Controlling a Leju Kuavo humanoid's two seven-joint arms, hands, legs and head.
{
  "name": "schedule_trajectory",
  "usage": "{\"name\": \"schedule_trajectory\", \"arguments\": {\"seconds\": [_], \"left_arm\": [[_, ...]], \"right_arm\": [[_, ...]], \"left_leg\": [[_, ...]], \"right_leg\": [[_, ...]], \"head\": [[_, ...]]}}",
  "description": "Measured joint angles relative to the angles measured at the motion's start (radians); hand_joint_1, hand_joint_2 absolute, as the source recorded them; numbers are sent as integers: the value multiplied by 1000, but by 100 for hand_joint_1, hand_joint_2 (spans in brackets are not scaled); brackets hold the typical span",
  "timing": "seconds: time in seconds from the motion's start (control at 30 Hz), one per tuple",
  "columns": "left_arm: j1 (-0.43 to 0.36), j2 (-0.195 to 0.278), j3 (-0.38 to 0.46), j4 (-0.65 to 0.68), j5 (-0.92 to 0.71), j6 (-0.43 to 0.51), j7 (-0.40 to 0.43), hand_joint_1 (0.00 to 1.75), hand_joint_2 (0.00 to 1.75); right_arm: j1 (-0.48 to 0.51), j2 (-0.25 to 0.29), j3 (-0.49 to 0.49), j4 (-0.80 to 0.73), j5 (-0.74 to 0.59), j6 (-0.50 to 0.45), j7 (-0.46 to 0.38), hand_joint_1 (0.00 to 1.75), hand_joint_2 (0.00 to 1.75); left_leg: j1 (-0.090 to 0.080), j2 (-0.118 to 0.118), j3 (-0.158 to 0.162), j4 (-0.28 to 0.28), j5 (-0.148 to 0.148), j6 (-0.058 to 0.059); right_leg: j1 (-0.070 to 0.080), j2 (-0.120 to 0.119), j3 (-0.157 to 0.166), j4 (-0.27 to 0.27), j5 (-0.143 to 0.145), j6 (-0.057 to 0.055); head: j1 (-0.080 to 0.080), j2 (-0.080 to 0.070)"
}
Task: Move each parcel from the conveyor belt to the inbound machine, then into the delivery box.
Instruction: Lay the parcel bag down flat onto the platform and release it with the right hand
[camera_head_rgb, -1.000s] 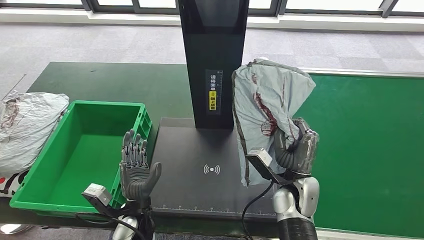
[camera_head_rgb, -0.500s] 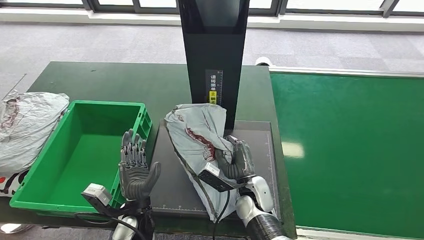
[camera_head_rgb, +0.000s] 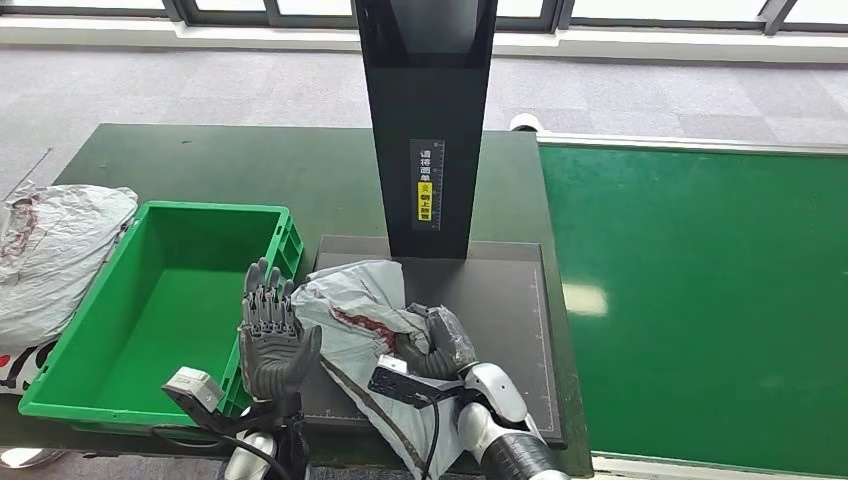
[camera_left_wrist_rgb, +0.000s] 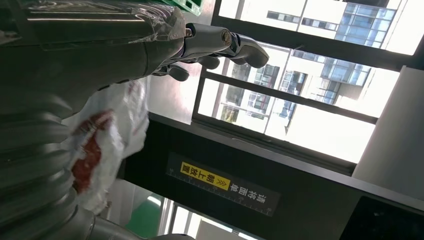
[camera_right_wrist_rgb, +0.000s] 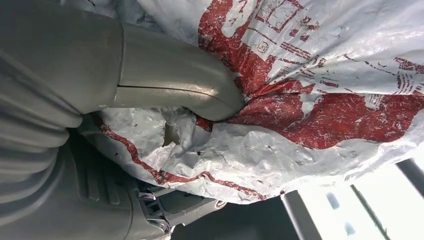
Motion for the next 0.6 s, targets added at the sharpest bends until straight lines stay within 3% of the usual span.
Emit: {"name": "schedule_trajectory", "arguments": {"seconds": [0.07,0.17,0.37,0.5,0.6], "left_arm": [[0,0,0,0,2,-2,0,0,175],[1,0,0,-3,6,1,0,0,175],[3,1,0,-21,9,16,0,0,175],[5,1,0,-29,17,30,0,0,175],[5,1,0,-33,18,41,0,0,175]], "right_arm": [[0,1,16,16,-2,29,7,0,175],[0,1,36,29,-15,-10,30,0,175],[0,1,46,22,-31,-207,47,0,175],[12,1,44,-29,9,-368,45,0,175],[38,-1,29,-102,46,-410,38,0,175]], "left_leg": [[0,0,0,0,0,0],[0,0,0,0,0,0],[0,0,0,0,0,0],[0,0,0,0,0,0],[0,-1,0,0,0,0]], "right_leg": [[0,0,0,0,0,0],[0,0,0,0,0,0],[0,0,0,0,0,0],[0,0,0,0,0,0],[0,-1,0,0,0,0]], "head": [[0,0],[0,0],[0,0],[0,0],[0,0]]}}
